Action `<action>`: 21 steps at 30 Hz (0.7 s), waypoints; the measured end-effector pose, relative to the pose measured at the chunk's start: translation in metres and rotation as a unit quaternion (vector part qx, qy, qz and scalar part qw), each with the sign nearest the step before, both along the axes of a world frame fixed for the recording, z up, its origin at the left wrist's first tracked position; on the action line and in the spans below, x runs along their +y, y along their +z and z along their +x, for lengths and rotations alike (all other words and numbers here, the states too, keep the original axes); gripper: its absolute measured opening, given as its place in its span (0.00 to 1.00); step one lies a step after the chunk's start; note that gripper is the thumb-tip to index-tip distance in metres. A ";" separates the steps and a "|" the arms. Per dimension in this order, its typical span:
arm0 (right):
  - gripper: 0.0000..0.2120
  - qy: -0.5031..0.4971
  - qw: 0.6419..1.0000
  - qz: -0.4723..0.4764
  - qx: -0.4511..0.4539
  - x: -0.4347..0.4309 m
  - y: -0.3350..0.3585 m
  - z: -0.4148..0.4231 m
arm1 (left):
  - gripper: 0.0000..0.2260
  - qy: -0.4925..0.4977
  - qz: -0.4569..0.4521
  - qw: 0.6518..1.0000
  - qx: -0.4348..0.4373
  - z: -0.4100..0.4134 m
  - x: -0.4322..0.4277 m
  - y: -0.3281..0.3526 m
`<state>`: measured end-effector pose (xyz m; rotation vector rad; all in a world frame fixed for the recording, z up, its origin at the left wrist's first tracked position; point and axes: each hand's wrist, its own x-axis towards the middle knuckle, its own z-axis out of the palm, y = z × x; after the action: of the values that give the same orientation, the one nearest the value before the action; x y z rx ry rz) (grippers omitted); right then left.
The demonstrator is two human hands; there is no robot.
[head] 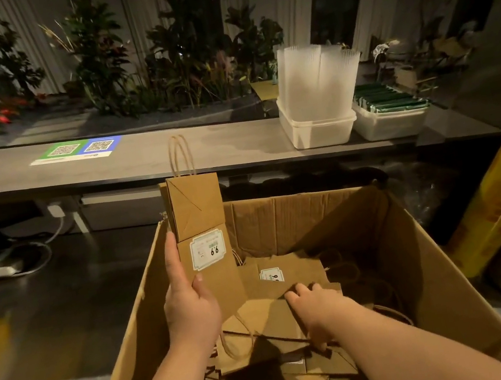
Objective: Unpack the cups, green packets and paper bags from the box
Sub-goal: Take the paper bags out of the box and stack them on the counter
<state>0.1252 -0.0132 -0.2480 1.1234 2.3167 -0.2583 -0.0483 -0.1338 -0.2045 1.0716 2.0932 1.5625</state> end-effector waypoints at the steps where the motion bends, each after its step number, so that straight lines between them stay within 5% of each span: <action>1: 0.45 -0.023 0.999 -0.024 0.027 0.003 0.005 0.002 | 0.40 -0.005 -0.005 1.000 -0.008 -0.001 0.000 -0.001; 9: 0.22 -0.116 0.980 -0.054 0.151 0.009 0.030 0.027 | 0.42 -0.021 0.001 0.998 -0.053 0.001 0.001 0.002; 13: 0.28 -0.125 0.973 -0.074 0.182 0.007 0.029 0.023 | 0.37 -0.023 0.014 0.995 -0.098 0.000 0.003 0.000; 15: 0.29 -0.184 0.919 -0.155 0.313 0.003 0.034 0.017 | 0.30 -0.029 0.023 0.994 -0.105 0.002 0.001 0.000; 18: 0.21 -0.266 0.782 -0.292 0.482 -0.008 0.041 0.002 | 0.18 -0.029 0.028 0.995 -0.086 0.003 -0.001 0.002; 21: 0.10 -0.345 0.695 -0.256 0.577 -0.013 0.038 -0.009 | 0.17 -0.040 0.021 0.996 -0.080 0.004 -0.001 0.000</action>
<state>0.1158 -0.0265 -0.2104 1.7144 2.1826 -2.3119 -0.0445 -0.1347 -0.2043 0.9958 1.8973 1.6029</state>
